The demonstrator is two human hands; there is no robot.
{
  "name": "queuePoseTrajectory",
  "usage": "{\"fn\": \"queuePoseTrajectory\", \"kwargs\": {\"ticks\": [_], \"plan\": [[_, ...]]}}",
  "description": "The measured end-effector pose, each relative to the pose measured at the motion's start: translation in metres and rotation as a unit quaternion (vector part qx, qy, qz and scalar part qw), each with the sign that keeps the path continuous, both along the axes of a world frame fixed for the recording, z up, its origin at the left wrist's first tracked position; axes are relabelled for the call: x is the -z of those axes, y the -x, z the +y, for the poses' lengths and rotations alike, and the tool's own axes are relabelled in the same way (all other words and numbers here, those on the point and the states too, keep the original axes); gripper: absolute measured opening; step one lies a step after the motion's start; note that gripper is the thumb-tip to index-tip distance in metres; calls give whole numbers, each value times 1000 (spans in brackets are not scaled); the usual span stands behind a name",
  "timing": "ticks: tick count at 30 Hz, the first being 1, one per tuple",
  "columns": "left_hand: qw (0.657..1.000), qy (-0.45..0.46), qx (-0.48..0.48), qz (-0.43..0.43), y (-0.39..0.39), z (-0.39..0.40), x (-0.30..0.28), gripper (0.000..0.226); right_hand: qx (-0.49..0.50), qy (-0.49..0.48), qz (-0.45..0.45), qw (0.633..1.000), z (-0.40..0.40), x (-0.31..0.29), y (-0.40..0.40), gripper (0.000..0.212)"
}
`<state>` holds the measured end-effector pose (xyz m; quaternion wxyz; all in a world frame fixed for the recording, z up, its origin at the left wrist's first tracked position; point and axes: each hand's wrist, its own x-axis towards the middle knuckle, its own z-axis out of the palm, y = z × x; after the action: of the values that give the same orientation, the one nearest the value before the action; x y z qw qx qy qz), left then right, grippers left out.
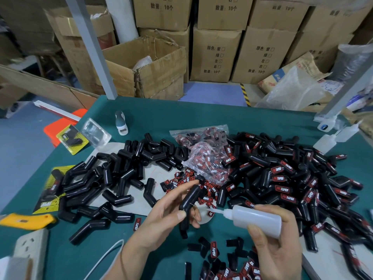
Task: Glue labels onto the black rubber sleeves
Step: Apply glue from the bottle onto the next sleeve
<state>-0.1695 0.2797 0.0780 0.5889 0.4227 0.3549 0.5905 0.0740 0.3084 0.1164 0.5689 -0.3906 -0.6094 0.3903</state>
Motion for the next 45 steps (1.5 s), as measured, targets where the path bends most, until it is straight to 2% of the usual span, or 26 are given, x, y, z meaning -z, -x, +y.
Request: {"fn": "queuePoseTrajectory", "kwargs": {"ticks": [7,35,45], "plan": [[1000,-8,2,-6,0,1,2,66,1,7,13,1000,1,-3,2,31],[1000,5,11,-16,3,0,8,65,5,-1,14,1000,2,-4,1,31],[999,12,17,-32,2,2,9,72,3,5,13,1000,2,-3,0,32]]}}
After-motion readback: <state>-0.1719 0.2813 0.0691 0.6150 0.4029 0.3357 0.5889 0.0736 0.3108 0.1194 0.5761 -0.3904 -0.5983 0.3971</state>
